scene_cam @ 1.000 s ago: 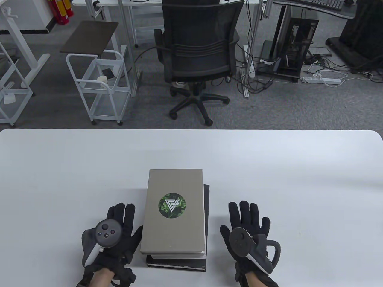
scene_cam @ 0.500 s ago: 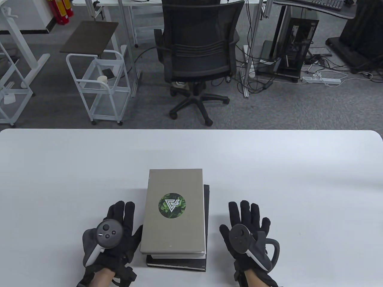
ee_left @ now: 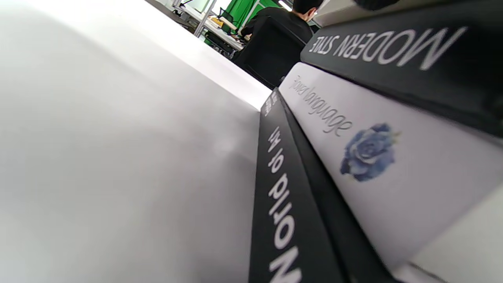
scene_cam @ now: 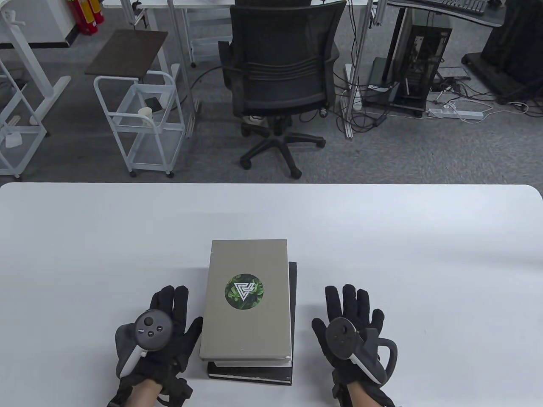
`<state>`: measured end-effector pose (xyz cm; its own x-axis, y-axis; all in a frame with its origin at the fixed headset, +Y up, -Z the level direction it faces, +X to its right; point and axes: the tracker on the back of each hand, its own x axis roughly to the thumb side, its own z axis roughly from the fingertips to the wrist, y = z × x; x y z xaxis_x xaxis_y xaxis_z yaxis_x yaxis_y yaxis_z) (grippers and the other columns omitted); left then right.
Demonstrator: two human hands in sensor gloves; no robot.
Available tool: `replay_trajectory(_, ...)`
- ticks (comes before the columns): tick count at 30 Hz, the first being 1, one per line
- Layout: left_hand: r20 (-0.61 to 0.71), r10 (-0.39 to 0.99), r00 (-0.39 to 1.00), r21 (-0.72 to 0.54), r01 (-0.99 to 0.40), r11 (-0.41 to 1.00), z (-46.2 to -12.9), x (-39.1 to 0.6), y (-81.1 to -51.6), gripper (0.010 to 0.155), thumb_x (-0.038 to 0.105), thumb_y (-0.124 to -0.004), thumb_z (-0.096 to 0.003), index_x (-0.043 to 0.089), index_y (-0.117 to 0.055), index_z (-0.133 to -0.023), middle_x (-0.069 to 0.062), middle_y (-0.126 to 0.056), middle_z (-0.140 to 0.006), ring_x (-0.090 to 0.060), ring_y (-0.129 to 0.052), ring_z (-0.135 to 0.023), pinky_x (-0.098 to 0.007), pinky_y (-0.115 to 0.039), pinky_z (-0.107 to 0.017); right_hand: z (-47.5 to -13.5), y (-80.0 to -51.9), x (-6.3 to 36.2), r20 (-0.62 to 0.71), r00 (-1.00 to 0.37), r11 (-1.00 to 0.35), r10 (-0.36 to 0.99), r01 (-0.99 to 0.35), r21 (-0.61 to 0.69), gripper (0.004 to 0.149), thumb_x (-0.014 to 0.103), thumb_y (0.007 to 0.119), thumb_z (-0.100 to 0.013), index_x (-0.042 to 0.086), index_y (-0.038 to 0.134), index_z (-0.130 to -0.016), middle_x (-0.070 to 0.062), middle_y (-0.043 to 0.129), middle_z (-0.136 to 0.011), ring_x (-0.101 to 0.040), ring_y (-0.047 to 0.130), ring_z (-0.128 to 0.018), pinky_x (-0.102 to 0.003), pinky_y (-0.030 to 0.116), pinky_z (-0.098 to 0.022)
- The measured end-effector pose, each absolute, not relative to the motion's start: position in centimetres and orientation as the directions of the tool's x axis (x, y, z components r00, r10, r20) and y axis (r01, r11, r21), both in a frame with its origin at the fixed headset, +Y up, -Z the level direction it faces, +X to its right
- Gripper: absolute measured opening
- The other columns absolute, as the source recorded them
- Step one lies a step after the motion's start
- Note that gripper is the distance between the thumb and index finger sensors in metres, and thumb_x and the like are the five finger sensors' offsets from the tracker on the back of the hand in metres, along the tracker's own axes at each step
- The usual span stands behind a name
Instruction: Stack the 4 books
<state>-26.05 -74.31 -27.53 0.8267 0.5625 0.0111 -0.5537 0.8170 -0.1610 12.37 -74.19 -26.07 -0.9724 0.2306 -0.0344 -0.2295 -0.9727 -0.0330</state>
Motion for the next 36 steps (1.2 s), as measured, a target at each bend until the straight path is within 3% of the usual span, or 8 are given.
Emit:
replay_trajectory(14, -0.072, 0.569, 0.819, -0.201, -0.571, 0.796, -28.0, -27.0, -75.5, 0.077, 0.056, -0.056, -0.0503, 0.039, -0.003, -0.103, 0.000, 0.008, -0.107, -0.030, 0.003, -0.105, -0.061, -0.012, -0.074, -26.1, -74.2, 12.6, -0.046, -0.970, -0.971, 0.240, -0.240, -0.022, 0.077, 0.057, 0.068, -0.064, 0.029, 0.019, -0.117, -0.017, 0.020, -0.121, -0.049, 0.023, -0.110, -0.076, 0.033, -0.077)
replay_trajectory(36, -0.105, 0.602, 0.792, -0.196, -0.610, 0.768, -27.8, -27.6, -75.0, 0.078, 0.057, -0.056, -0.0501, 0.037, -0.003, -0.104, -0.001, 0.005, -0.108, -0.032, 0.000, -0.105, -0.061, -0.014, -0.074, -26.1, -73.6, 12.9, -0.037, -0.951, -0.951, 0.308, -0.306, -0.035, 0.076, 0.056, 0.066, -0.064, 0.028, 0.020, -0.118, -0.021, 0.021, -0.120, -0.050, 0.026, -0.110, -0.075, 0.037, -0.076)
